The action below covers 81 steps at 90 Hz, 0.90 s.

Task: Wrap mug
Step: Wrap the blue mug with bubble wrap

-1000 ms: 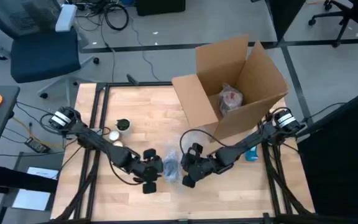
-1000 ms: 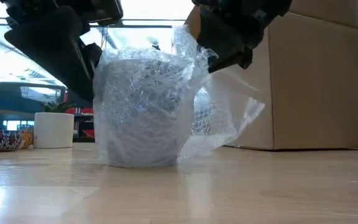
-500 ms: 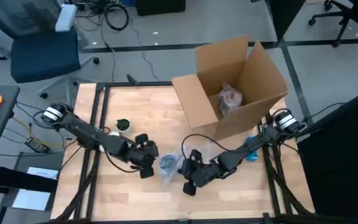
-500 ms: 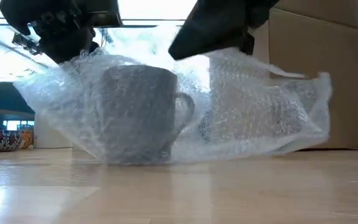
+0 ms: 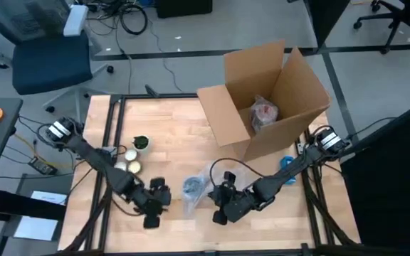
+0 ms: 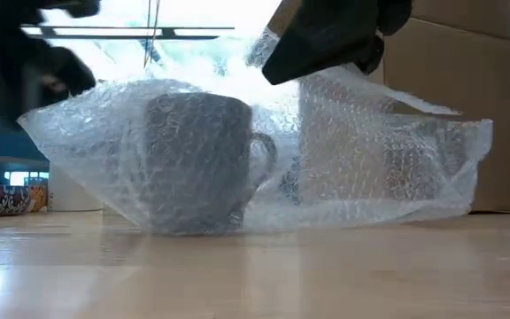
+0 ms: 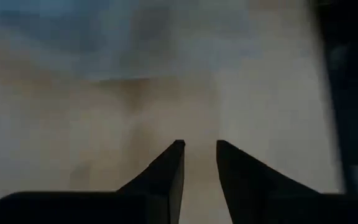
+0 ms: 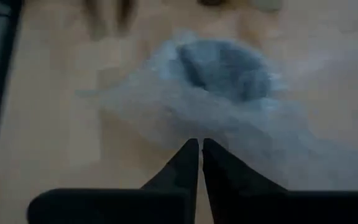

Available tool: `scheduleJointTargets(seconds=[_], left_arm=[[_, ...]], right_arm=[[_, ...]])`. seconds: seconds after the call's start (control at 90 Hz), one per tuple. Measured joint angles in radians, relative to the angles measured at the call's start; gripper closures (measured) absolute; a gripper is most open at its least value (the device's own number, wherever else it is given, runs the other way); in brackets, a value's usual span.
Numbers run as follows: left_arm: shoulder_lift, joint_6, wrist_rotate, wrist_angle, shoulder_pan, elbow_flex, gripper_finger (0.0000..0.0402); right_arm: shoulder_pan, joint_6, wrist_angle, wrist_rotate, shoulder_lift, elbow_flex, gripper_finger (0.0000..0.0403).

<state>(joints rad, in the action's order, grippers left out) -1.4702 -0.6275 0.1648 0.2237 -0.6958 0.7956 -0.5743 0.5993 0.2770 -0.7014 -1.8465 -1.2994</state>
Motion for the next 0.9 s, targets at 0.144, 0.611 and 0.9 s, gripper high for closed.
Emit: scheduleJointTargets(seconds=[0.144,0.611,0.9], left_arm=[[-0.058,0.056,-0.007,-0.221,-0.005,-0.048,0.0324],[-0.124,0.203,0.039,-0.454,0.072,-0.048,0.0324],[-0.123,0.206,0.041,-0.472,0.113,-0.048,0.0324]], right_arm=[[-0.009,0.087,0.187,-0.079,0.001,-0.068,0.0403],[0.035,0.105,0.217,-0.035,0.001,-0.073,0.0403],[0.042,0.015,0.040,0.021,0.000,-0.038,0.0403]])
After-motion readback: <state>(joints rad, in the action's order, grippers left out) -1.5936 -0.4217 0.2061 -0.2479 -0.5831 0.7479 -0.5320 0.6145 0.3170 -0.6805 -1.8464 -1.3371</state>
